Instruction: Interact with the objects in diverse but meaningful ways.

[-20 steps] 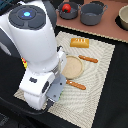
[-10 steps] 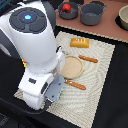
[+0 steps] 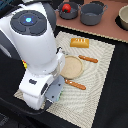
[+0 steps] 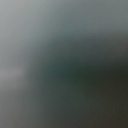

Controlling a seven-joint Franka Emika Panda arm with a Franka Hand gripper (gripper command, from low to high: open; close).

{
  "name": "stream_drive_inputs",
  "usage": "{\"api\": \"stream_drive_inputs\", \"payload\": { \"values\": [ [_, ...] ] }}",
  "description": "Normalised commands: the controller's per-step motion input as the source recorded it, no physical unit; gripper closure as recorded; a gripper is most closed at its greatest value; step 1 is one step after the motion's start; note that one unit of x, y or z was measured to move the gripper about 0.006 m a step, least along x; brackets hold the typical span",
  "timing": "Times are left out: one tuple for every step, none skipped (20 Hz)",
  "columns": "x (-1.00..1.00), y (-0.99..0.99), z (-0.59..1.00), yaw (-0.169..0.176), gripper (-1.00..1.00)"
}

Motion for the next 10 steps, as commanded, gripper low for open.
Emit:
{"api": "stream_drive_inputs", "payload": {
  "values": [
    [0.27, -0.01, 0.19, 0.0, 1.0],
    [0.26, -0.01, 0.2, 0.0, 1.0],
    [0.27, -0.01, 0.21, 0.0, 1.0],
    [0.26, 0.0, 0.2, 0.0, 1.0],
    [0.25, 0.0, 0.18, 0.0, 1.0],
    [0.23, -0.02, 0.15, 0.0, 1.0],
    [0.22, -0.03, 0.14, 0.0, 1.0],
    [0.21, -0.03, 0.13, 0.0, 1.0],
    [0.19, -0.04, 0.18, 0.0, 1.0],
    [0.16, -0.08, 0.32, 0.0, 1.0]
  ]
}}
